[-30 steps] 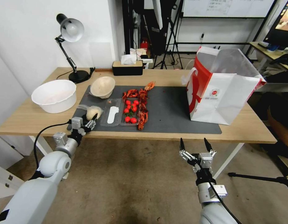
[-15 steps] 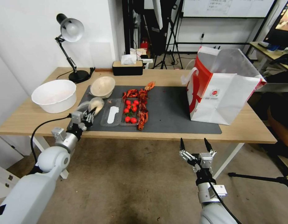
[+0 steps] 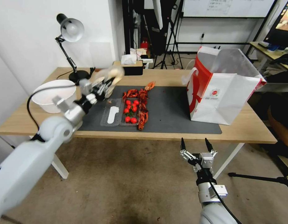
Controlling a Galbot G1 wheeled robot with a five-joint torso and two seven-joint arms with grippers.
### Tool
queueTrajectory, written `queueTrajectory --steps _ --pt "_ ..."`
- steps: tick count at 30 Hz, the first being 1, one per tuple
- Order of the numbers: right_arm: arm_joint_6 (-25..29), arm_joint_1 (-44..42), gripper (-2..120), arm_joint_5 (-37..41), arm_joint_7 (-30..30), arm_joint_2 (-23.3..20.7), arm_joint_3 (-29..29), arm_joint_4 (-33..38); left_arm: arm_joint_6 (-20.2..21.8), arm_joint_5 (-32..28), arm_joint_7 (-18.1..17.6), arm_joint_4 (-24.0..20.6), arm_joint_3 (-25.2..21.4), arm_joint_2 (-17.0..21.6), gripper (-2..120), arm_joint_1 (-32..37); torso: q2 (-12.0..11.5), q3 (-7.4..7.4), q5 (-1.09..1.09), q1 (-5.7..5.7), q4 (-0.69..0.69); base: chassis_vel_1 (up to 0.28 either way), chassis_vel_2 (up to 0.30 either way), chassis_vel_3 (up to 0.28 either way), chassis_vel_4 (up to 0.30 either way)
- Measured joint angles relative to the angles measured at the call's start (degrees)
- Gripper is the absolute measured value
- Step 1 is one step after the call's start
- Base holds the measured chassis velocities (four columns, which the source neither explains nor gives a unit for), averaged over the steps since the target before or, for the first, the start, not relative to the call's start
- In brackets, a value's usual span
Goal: Pick up the trash from the table and place it into the takeout bag.
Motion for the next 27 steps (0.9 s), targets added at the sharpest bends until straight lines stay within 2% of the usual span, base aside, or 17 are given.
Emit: queueTrajectory --steps 1,3,4,5,9,10,12,19,22,24,25,27 --pt "0.00 0.00 100 0.00 0.00 0.00 0.00 0.00 0.00 0.00 0.00 0.00 0.00 0.00 4 0.00 0.00 0.00 0.00 0.00 0.00 0.000 0.000 0.000 0.000" --pt "0.00 0.21 100 -0.10 0.00 0.03 0.01 0.01 -0.09 -2.91 0.24 1.39 6.33 -0.70 4 -6.58 0.00 0.01 -0.01 0.00 0.01 0.000 0.000 0.000 0.000" --pt "0.00 0.28 100 -0.14 0.00 0.03 0.02 0.00 -0.13 -3.75 0.28 1.93 8.23 -1.18 4 -8.87 0.00 0.01 0.00 0.01 -0.01 0.000 0.000 0.000 0.000" --pt "0.00 0.28 100 -0.14 0.00 0.03 0.02 0.00 -0.13 -3.75 0.28 1.93 8.23 -1.18 4 -8.87 0.00 0.01 0.00 0.01 -0.01 0.000 0.000 0.000 0.000" --pt "0.00 0.49 100 -0.43 0.00 0.06 0.12 -0.02 -0.01 -6.83 0.46 5.42 16.73 -5.63 4 -19.25 0.00 0.01 0.01 0.01 0.01 0.000 0.000 0.000 0.000" --pt "0.00 0.49 100 -0.43 0.00 0.06 0.12 -0.02 -0.01 -6.83 0.46 5.42 16.73 -5.63 4 -19.25 0.00 0.01 0.01 0.01 0.01 0.000 0.000 0.000 0.000" --pt "0.00 0.51 100 -0.58 0.02 0.08 0.26 -0.09 0.08 -7.54 0.47 7.70 20.66 -8.93 4 -23.47 -0.01 0.01 0.02 0.01 0.01 0.000 0.000 0.000 0.000" --pt "0.00 0.52 100 -0.62 0.08 0.10 0.58 -0.18 0.13 -8.45 0.53 11.63 25.87 -14.13 4 -28.90 0.00 0.01 0.03 0.01 -0.01 0.000 0.000 0.000 0.000" --pt "0.03 0.54 100 -0.63 0.09 0.19 1.00 -0.23 0.11 -8.74 1.08 15.50 29.43 -18.41 4 -32.86 0.00 0.01 0.02 0.01 0.00 0.000 0.000 0.000 0.000" --pt "0.03 0.54 100 -0.63 0.09 0.20 1.01 -0.23 0.09 -8.75 1.13 15.75 29.64 -18.69 4 -33.11 0.00 0.01 0.02 0.01 0.00 0.000 0.000 0.000 0.000" --pt "0.05 0.53 100 -0.64 0.10 0.24 1.09 -0.23 0.03 -8.91 1.30 17.32 30.97 -20.51 4 -34.61 0.00 0.01 0.02 0.01 0.00 0.000 0.000 0.000 0.000" --pt "0.05 0.52 100 -0.63 0.10 0.25 1.13 -0.24 0.01 -8.99 1.35 17.93 31.48 -21.19 4 -35.16 0.00 0.01 0.02 0.01 0.00 0.000 0.000 0.000 0.000"
